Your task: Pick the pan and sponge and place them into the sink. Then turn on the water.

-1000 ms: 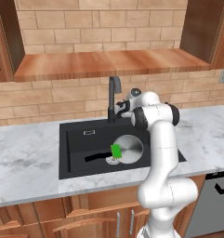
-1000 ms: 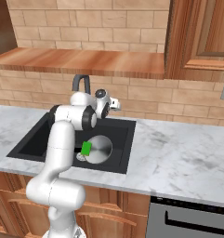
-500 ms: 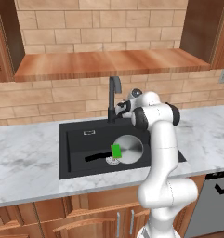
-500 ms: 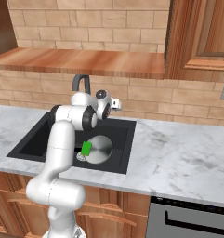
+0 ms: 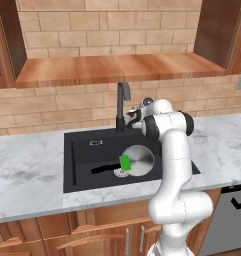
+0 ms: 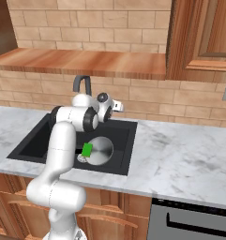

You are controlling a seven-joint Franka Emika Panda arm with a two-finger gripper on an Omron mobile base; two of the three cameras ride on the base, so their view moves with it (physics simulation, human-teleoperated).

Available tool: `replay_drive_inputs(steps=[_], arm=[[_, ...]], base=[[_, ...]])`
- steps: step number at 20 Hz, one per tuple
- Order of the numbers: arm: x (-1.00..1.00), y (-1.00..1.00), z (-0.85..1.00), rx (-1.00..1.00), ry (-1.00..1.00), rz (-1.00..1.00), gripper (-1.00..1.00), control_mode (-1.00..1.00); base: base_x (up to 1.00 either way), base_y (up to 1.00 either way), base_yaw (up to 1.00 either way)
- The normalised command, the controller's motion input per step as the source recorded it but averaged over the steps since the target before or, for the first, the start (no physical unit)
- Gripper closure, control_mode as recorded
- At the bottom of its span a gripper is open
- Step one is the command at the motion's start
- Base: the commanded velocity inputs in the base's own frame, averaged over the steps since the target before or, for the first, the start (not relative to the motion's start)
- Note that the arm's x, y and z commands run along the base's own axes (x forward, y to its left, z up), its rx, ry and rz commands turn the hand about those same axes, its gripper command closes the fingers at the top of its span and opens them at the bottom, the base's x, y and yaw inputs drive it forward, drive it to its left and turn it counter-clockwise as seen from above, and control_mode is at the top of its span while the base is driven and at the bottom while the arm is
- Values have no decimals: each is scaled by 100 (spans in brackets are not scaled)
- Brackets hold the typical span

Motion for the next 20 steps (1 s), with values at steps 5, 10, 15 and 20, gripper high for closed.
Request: replay_drive_inputs(steps=[5, 10, 15, 20], arm=[[0, -100, -33, 0, 0, -6, -100, -100], [0, -100, -31, 0, -2, -6, -100, -100], [0, -100, -31, 0, -3, -5, -100, -100], [0, -100, -30, 2, -3, -5, -100, -100]], base=[[0, 0, 0], [0, 0, 0], [0, 0, 0], [0, 0, 0]])
